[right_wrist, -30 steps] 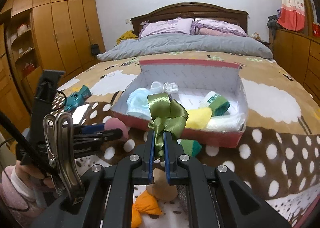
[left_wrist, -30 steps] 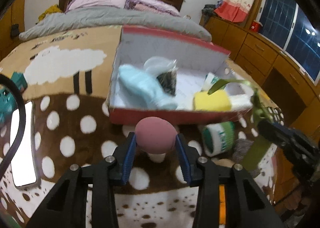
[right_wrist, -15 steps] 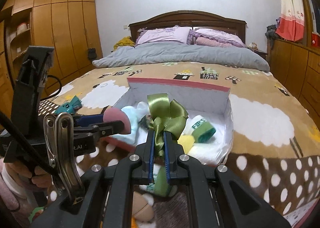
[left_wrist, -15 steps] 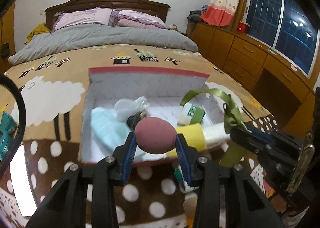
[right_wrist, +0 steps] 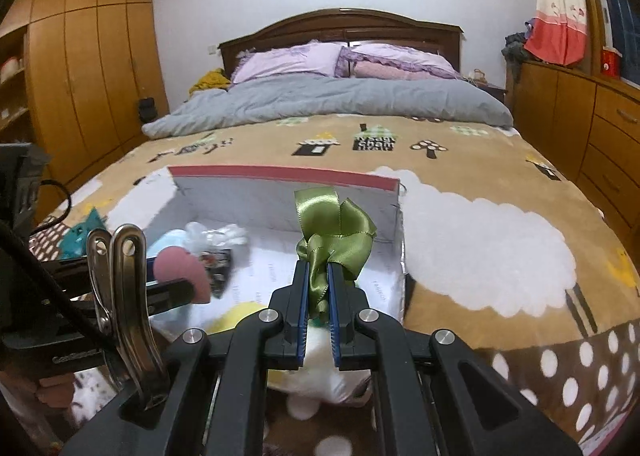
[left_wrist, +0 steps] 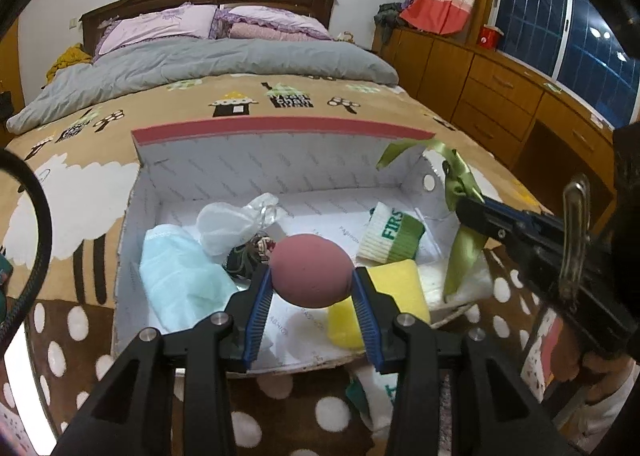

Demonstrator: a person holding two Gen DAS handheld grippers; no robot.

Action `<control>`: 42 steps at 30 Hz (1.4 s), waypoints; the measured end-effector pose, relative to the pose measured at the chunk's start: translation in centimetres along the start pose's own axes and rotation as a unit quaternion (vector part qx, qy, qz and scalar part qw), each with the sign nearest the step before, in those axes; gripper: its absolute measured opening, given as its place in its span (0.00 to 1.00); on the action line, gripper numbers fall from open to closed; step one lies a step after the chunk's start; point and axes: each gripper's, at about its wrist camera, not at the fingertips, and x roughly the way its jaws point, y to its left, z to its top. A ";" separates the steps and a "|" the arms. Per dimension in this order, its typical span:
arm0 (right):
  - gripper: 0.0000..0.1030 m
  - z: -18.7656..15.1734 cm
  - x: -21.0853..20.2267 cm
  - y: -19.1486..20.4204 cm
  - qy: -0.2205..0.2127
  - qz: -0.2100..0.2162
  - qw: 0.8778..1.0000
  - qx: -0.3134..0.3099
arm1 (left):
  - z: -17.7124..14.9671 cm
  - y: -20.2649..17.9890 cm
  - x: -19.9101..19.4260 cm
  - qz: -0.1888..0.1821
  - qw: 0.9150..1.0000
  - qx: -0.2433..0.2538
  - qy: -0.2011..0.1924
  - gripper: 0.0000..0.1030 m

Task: Organize soft objects
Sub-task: 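Carry the pink sponge and green ribbon with both grippers over the box, then open both grippers to drop the pink sponge and ribbon into the box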

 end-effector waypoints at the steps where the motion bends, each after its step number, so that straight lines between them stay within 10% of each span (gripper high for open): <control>1: 0.09 0.0 0.4 -0.2 0.002 -0.002 1.000 0.001 | 0.0 0.0 0.4 0.003 1.000 0.001 0.002 0.41; 12: 0.10 -0.4 3.2 -1.6 0.020 -0.005 1.000 0.013 | -0.4 -0.2 3.0 0.004 1.000 0.004 0.022 0.43; 26: 0.48 -0.2 2.5 -1.5 0.010 -0.005 1.000 0.016 | -0.6 -1.3 1.6 0.008 1.000 0.023 0.011 0.61; 42: 0.48 -2.0 -2.5 -0.4 -0.006 0.011 0.999 0.033 | -2.8 -1.7 -2.1 -0.017 1.000 0.002 0.014 0.61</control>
